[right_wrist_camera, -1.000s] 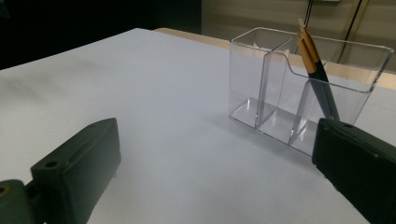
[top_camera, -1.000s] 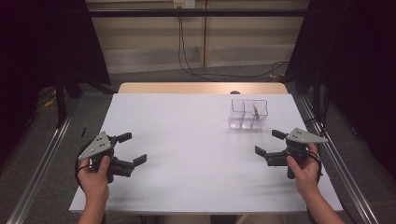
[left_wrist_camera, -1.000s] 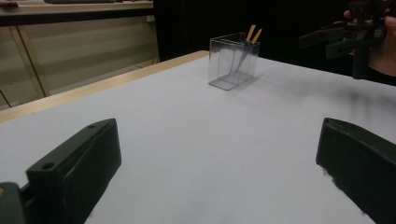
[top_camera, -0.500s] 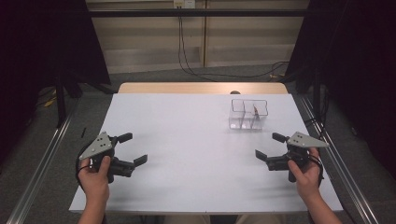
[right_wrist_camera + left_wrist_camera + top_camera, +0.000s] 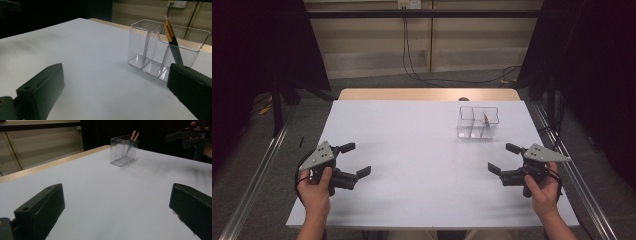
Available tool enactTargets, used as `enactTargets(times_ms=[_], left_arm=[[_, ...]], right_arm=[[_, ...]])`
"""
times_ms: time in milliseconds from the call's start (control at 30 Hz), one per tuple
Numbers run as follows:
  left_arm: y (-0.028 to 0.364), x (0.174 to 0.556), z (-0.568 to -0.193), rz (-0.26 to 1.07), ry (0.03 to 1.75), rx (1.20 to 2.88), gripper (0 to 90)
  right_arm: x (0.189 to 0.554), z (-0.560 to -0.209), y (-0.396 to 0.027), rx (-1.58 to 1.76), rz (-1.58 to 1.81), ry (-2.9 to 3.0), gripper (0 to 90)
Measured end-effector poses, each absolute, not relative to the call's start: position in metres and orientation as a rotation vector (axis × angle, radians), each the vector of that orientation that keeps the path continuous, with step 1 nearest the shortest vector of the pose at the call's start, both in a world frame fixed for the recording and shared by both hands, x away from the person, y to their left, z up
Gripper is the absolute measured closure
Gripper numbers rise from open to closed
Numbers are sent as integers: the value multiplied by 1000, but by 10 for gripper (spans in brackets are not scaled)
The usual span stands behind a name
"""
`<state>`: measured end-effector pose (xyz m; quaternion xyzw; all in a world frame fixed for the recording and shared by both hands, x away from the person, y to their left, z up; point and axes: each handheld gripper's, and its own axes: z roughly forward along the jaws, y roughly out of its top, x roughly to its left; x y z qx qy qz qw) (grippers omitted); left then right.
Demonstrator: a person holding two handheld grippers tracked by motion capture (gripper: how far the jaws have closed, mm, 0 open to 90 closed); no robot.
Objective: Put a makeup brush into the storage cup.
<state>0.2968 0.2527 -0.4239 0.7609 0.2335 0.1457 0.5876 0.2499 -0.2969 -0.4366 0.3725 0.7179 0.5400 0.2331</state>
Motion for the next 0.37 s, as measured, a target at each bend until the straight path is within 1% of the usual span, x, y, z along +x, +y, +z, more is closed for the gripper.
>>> enactTargets(times_ms=[367], left_arm=[[250,298,-425,337,549,1767,0]], right_arm=[[249,-436,-301,1022,1484,1974,7]])
